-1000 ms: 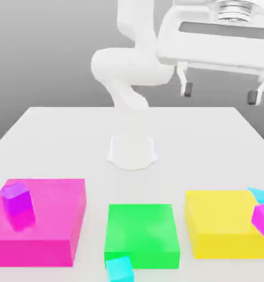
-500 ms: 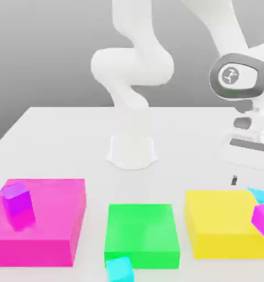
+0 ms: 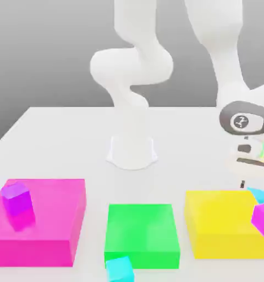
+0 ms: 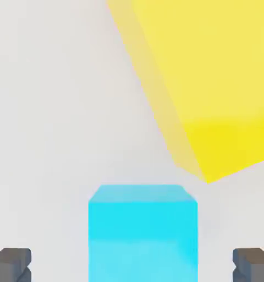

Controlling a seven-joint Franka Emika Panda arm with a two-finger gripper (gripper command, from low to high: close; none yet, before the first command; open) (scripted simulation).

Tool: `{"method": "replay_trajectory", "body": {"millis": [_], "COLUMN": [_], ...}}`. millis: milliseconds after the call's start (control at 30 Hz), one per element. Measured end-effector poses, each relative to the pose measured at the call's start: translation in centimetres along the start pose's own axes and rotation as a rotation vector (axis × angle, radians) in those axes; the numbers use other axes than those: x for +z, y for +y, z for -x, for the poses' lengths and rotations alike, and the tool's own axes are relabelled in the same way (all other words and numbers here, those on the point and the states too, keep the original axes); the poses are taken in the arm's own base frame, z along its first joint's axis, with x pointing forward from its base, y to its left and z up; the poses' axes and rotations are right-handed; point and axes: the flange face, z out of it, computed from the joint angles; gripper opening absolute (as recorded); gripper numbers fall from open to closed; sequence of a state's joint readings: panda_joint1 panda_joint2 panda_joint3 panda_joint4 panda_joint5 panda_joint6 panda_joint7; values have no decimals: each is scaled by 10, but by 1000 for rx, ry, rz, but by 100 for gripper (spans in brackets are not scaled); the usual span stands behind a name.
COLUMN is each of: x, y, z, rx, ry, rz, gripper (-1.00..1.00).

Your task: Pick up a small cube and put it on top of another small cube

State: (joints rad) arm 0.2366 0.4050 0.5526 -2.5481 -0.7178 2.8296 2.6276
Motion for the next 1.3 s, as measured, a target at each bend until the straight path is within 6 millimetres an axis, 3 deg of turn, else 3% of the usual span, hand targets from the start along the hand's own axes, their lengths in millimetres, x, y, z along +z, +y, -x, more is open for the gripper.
{"method": "replay_trajectory", "body": {"millis": [33,67,300,567,833,933,1067,1133,1200,1300], "x": [9,15,14,-45,-107,-123,-137,-144,-153,-171], "y": [1,2,2,1,-85,-118,-129,-124,-109,-65], "z": [-1,-1,-1,-1,-20,-96,-205,-265,-337,-441], "rx": [-1,-2,-2,-2,62,193,377,482,615,817], "ry": [3,4,2,2,-57,-36,-2,9,17,23], "rz": [2,2,1,-1,-76,-87,-80,-76,-73,-71], "gripper": [0,-100,-100,-100,-100,-100,-100,-100,-100,-100]}}
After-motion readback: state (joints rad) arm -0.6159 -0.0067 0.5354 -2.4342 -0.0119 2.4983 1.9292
